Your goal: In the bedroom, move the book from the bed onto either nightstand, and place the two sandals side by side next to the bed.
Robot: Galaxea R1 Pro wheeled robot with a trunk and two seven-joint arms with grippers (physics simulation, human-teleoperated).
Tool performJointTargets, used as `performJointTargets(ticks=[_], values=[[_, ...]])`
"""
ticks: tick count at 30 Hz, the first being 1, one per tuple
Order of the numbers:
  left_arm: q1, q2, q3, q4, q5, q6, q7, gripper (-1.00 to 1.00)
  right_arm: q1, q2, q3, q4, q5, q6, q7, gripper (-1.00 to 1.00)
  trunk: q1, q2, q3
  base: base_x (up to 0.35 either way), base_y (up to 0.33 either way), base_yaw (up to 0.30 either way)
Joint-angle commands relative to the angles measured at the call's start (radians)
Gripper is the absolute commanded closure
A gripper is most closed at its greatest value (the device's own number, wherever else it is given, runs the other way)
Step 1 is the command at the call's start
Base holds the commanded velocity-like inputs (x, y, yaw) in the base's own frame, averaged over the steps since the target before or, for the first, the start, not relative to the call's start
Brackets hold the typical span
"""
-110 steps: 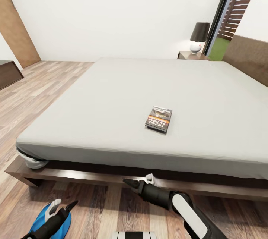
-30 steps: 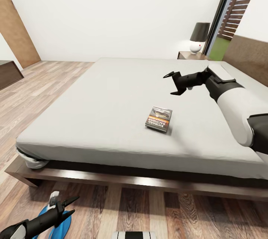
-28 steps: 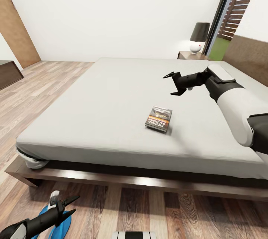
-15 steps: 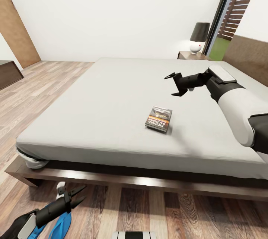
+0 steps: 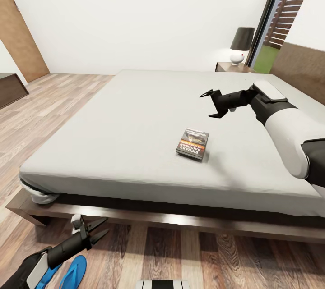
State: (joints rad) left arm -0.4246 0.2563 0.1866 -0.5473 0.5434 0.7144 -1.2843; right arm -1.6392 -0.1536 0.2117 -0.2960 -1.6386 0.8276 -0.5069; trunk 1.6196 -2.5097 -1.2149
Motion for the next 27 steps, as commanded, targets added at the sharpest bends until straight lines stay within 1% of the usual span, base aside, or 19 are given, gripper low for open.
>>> performJointTargets(ticks=[1,7,18,27], values=[[0.000,-0.004,0.001,0.000,0.002,0.014,-0.003,-1.00,0.000,-0.001,0.005,-0.002,-0.011,0.000,-0.008,-1.00,0.000,0.000,-0.001,0.000,0.000,0.000],[0.000,-0.019,0.003,-0.002,0.001,0.032,-0.006,-1.00,0.000,-0.003,0.007,-0.002,-0.011,0.001,-0.006,-1.00,0.000,0.000,-0.001,0.000,0.000,0.000],[0.000,-0.023,0.001,-0.003,0.002,0.059,-0.012,-1.00,0.001,-0.001,0.009,-0.001,-0.006,0.001,-0.005,-1.00,0.000,0.000,-0.001,0.000,0.000,0.000],[-0.001,-0.047,-0.001,-0.005,0.002,0.062,-0.014,-1.00,0.001,0.000,0.009,0.000,-0.006,0.001,-0.006,-1.00,0.000,0.000,-0.001,0.000,0.000,0.000]])
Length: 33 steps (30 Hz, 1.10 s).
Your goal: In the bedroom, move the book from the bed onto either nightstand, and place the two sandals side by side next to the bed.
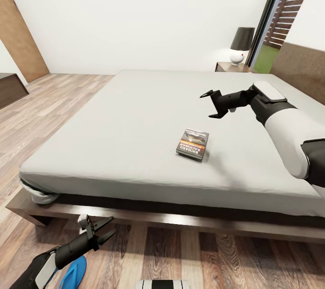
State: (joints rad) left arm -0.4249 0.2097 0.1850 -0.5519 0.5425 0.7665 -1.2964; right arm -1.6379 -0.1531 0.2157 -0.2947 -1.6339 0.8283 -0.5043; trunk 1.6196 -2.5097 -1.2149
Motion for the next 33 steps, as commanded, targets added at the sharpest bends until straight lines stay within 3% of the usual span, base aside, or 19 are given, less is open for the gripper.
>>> performJointTargets(ticks=[1,21,33], values=[[0.000,-0.001,0.000,0.000,0.002,0.010,-0.002,-1.00,0.000,-0.001,0.005,-0.002,-0.011,0.000,-0.009,-1.00,0.000,0.000,-0.001,0.000,0.000,0.000],[0.000,-0.004,0.001,0.004,0.000,0.007,0.000,-1.00,0.001,0.003,0.006,-0.001,-0.012,-0.003,-0.007,-1.00,0.000,0.000,-0.001,0.000,-0.004,0.000],[0.000,-0.002,0.002,0.008,-0.001,0.008,0.000,-1.00,0.004,0.004,0.006,-0.001,-0.009,-0.005,-0.009,-1.00,0.000,0.000,-0.001,0.000,-0.122,0.000]])
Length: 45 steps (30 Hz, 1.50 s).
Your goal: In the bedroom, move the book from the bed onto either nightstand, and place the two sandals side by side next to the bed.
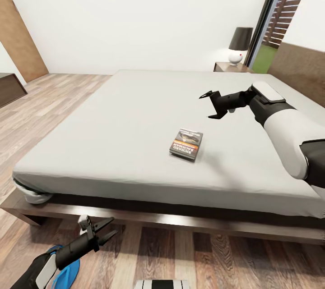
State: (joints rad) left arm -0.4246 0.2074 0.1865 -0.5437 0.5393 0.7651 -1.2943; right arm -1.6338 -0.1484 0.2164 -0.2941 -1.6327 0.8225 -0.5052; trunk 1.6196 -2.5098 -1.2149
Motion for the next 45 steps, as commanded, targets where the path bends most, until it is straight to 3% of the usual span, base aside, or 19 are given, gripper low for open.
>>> performJointTargets(ticks=[1,45], values=[[0.000,0.000,0.001,0.000,0.002,0.009,-0.002,-1.00,0.000,-0.001,0.005,-0.002,-0.010,0.000,-0.009,-1.00,0.000,0.000,-0.001,0.000,-0.142,0.000],[0.000,0.009,0.002,0.008,0.004,0.011,-0.002,-1.00,-0.001,0.000,0.008,-0.002,-0.010,0.005,-0.010,-1.00,0.000,0.000,-0.001,0.051,-0.022,0.000]])
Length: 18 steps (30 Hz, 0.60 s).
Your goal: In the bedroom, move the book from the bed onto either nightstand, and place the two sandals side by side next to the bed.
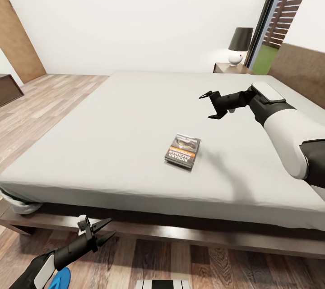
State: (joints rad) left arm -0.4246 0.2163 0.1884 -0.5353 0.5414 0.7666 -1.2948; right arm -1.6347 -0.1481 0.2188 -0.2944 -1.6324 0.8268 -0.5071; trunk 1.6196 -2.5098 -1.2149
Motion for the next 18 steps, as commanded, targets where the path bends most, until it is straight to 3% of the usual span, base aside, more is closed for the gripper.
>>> performJointTargets(ticks=[1,7,18], values=[[0.000,0.000,0.000,0.000,0.003,0.009,-0.002,-1.00,0.000,-0.001,0.005,-0.002,-0.011,0.001,-0.009,-1.00,0.000,0.000,-0.001,0.000,0.000,0.000],[0.000,0.005,0.000,-0.002,0.002,0.011,-0.003,-1.00,0.000,-0.001,0.005,-0.002,-0.010,0.002,-0.008,-1.00,0.000,0.000,-0.001,0.000,0.000,0.000],[0.000,0.051,-0.005,-0.003,-0.003,0.013,-0.028,-1.00,0.014,0.002,0.008,-0.002,-0.009,0.005,-0.007,-1.00,0.000,0.000,-0.001,0.000,0.000,0.000]])
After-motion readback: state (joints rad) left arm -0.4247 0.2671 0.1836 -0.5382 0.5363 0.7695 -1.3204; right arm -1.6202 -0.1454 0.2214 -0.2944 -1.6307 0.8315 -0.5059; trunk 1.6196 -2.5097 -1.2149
